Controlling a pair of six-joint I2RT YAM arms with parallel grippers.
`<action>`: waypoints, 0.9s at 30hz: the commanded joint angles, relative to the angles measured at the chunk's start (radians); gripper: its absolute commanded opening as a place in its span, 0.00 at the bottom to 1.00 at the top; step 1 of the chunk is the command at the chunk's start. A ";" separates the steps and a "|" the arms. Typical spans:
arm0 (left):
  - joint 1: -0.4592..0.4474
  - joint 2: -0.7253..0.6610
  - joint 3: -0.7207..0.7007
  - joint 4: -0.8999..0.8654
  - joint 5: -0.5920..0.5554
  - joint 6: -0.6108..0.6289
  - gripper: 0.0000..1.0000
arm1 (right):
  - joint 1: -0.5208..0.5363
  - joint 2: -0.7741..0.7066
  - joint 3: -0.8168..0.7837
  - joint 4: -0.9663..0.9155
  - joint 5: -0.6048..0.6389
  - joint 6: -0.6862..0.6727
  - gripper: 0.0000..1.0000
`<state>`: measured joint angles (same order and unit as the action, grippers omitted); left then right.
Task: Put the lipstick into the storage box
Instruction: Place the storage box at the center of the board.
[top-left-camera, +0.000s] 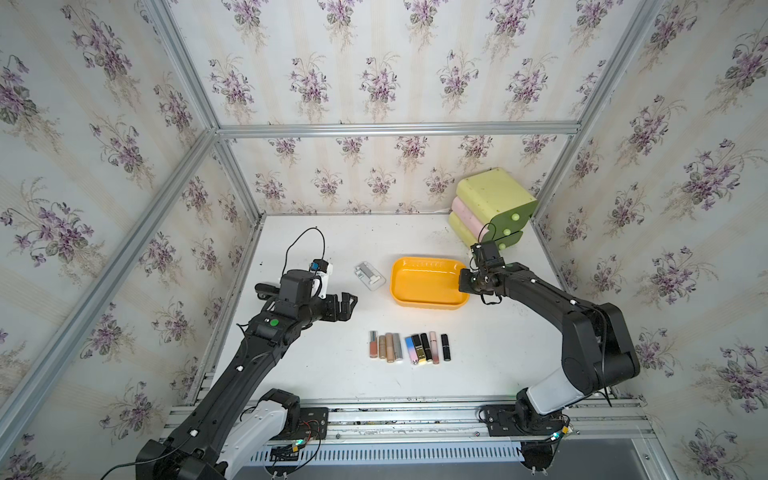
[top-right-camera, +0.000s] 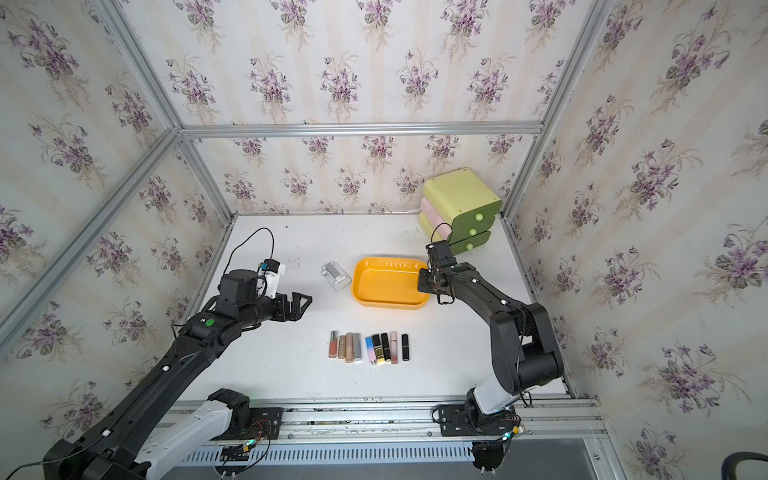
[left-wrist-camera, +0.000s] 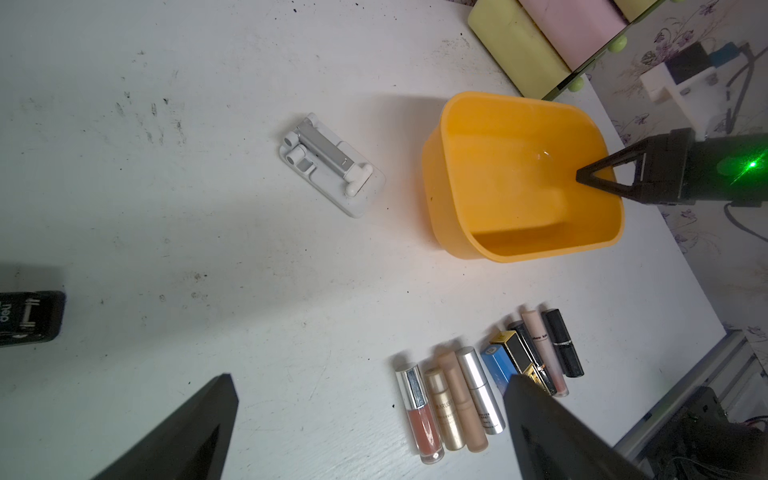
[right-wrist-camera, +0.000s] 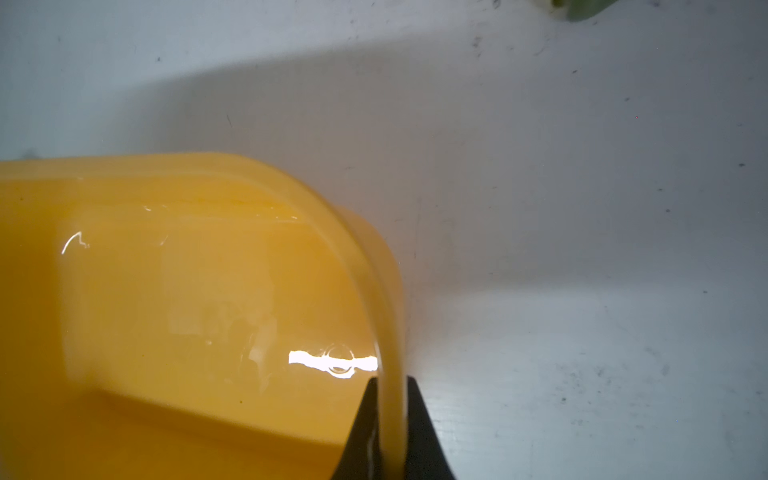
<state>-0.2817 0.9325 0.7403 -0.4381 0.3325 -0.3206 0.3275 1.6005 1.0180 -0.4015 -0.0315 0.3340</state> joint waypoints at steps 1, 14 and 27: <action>-0.001 -0.004 -0.003 -0.016 0.020 0.012 1.00 | 0.033 0.034 0.021 -0.015 -0.022 -0.040 0.07; 0.000 -0.003 -0.007 -0.039 0.019 0.035 1.00 | 0.102 0.175 0.105 0.017 -0.052 -0.013 0.10; 0.000 0.008 -0.001 -0.037 0.020 0.028 1.00 | 0.114 0.115 0.095 0.033 -0.061 0.047 0.60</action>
<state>-0.2817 0.9401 0.7330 -0.4812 0.3470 -0.2955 0.4404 1.7500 1.1213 -0.3851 -0.0940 0.3519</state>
